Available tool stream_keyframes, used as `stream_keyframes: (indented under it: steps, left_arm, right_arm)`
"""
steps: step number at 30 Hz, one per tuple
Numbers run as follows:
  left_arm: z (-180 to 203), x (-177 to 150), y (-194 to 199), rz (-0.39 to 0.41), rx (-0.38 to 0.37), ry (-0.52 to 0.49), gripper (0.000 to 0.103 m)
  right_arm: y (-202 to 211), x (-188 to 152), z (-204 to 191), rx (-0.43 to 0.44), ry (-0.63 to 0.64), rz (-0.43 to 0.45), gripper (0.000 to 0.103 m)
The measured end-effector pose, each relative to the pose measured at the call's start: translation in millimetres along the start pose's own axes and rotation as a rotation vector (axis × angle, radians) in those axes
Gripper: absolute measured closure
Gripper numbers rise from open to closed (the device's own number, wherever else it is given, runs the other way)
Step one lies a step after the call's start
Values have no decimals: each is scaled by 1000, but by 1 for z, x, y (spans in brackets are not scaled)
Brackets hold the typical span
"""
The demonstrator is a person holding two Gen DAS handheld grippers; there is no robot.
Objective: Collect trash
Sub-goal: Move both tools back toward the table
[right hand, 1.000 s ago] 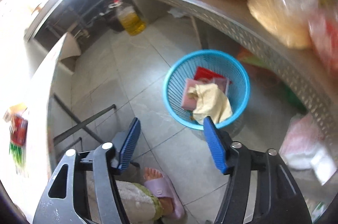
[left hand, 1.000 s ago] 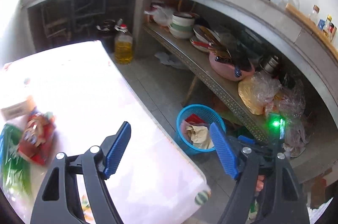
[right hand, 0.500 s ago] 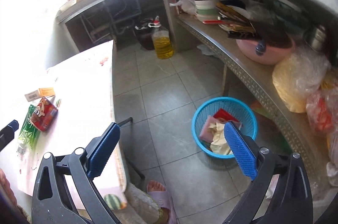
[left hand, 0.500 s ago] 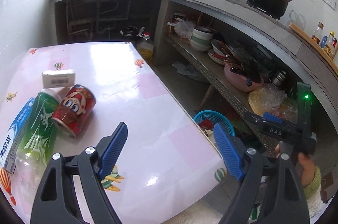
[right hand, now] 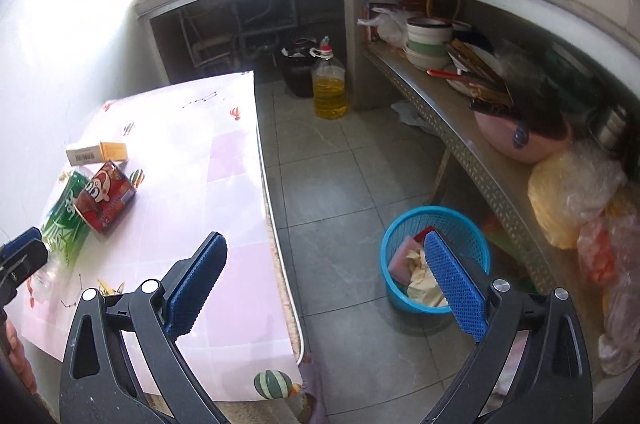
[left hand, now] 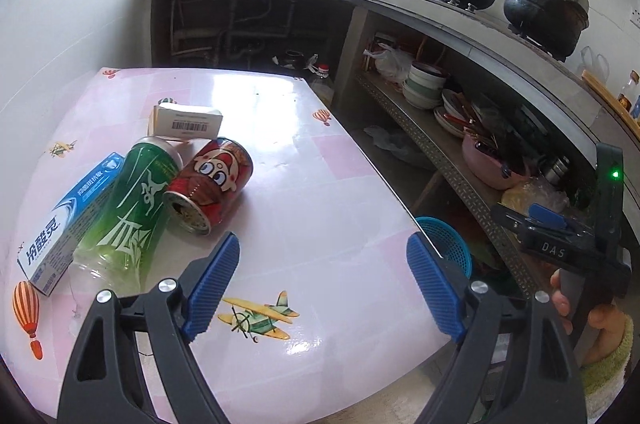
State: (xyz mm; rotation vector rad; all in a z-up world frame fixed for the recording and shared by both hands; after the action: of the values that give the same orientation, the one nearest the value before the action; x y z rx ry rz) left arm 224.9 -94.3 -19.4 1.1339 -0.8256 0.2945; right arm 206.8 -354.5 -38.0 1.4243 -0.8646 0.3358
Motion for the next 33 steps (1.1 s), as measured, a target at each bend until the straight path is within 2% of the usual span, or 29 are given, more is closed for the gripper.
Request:
stream_keyframes:
  steps: [11, 15, 19, 23, 28, 33]
  left_arm:
    - [-15, -4, 7, 16, 19, 32, 19]
    - [-19, -5, 12, 44, 22, 32, 19]
    - [-28, -8, 20, 74, 39, 39, 19]
    - [-39, -10, 31, 113, 54, 47, 19]
    - [-54, -14, 43, 151, 74, 64, 19]
    - [-73, -17, 50, 171, 85, 92, 19]
  right_arm:
    - [5, 6, -26, -25, 96, 45, 8]
    - [4, 8, -28, 5, 103, 48, 8]
    - [3, 11, -32, 129, 69, 40, 8]
    - [3, 19, -48, 212, 72, 33, 8]
    - [-4, 30, -83, 364, 83, -33, 8]
    - [-9, 45, -129, 564, 75, -105, 8]
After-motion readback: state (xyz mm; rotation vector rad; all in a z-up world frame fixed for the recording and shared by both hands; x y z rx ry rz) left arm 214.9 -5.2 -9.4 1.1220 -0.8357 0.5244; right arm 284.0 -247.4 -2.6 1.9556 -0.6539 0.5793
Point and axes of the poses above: each gripper's, at about its wrist camera, not at the fingertips, and y roughly against the way its jaws point, z to its right, x to its top, the point moved 7 cm from there along -y, roughly the way its jaws point, and after that the axes turned 3 degrees about x, right-handed, at the moved point
